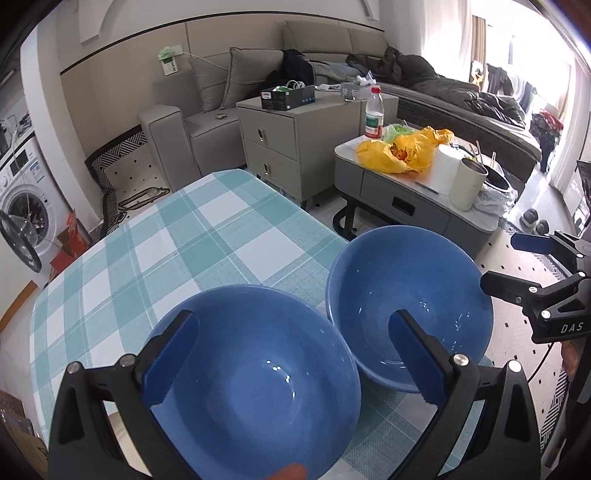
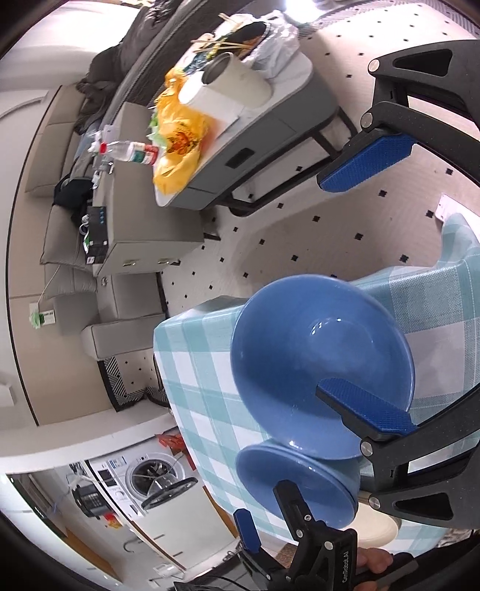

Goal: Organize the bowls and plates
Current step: 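Move both tools to the rims of the nested blue bowls, then close the left tool on the bowl rim while the right tool grips its rim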

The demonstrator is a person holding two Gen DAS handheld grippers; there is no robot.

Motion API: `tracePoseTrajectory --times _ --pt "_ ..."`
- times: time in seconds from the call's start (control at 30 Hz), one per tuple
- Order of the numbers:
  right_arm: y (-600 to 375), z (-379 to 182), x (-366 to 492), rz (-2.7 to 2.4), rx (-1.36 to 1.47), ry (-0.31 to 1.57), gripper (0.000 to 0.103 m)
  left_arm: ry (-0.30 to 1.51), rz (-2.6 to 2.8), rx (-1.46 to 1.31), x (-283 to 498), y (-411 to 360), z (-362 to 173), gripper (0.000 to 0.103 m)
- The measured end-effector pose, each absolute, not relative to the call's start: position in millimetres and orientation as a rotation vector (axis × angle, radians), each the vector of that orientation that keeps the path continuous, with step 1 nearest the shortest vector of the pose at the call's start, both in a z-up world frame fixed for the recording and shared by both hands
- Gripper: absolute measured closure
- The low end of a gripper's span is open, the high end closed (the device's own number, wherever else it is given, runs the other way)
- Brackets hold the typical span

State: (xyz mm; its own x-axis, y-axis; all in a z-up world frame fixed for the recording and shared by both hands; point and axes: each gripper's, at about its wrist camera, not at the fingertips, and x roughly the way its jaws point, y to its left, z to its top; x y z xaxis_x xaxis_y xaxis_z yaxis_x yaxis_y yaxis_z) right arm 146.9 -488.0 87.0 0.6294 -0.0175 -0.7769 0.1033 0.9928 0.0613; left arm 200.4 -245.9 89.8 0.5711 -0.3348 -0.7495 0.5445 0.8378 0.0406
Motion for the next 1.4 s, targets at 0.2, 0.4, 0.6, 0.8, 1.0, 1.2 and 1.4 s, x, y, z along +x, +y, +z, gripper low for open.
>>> tracePoseTrajectory --times 0.2,0.4,0.6,0.8,1.0,1.2,1.4 --pt "-491 71 148 -0.056 0.164 0.921 0.001 0.84 -0.553 0.305 210 -261 82 0.0" --pt "-494 60 147 -0.072 0.208 0.935 0.001 0.852 -0.592 0.344 219 -278 74 0.002" --pt "-494 50 144 -0.052 0.25 0.947 0.001 0.865 -0.617 0.367 227 -292 66 0.013" --pt "-493 44 146 -0.038 0.274 0.955 0.001 0.892 -0.667 0.376 229 -302 59 0.032" --pt "-493 40 146 -0.019 0.299 0.96 0.001 0.928 -0.698 0.405 228 -312 51 0.045" --pt "-491 39 146 0.002 0.303 0.961 0.001 0.938 -0.706 0.444 223 -317 48 0.049" --pt "-493 39 144 0.009 0.312 0.961 0.008 0.943 -0.72 0.46 216 -317 48 0.049"
